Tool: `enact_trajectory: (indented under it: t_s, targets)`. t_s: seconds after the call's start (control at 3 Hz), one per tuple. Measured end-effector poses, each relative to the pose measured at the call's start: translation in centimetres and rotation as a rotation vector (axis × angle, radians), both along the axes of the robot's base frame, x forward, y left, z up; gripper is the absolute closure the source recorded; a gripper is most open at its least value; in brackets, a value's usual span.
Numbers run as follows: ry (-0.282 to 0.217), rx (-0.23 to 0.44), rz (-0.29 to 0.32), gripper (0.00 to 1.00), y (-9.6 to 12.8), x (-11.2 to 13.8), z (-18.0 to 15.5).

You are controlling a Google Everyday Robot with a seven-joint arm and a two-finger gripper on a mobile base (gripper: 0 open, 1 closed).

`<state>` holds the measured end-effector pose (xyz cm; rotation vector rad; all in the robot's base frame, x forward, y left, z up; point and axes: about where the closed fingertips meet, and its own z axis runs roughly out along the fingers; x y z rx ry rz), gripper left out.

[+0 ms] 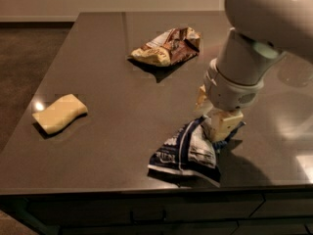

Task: Move blue chip bag near sponge

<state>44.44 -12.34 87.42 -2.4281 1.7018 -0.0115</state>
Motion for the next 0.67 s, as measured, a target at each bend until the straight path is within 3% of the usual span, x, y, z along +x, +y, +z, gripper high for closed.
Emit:
enact_trajectory:
  t_s: [0.33, 0.67]
  targets:
    - [-0.004, 0.016, -0.033, 0.86, 2.6, 2.0, 1.7]
    - [-0.007, 0.070, -0.043, 1.00, 7.2, 3.8, 3.0]
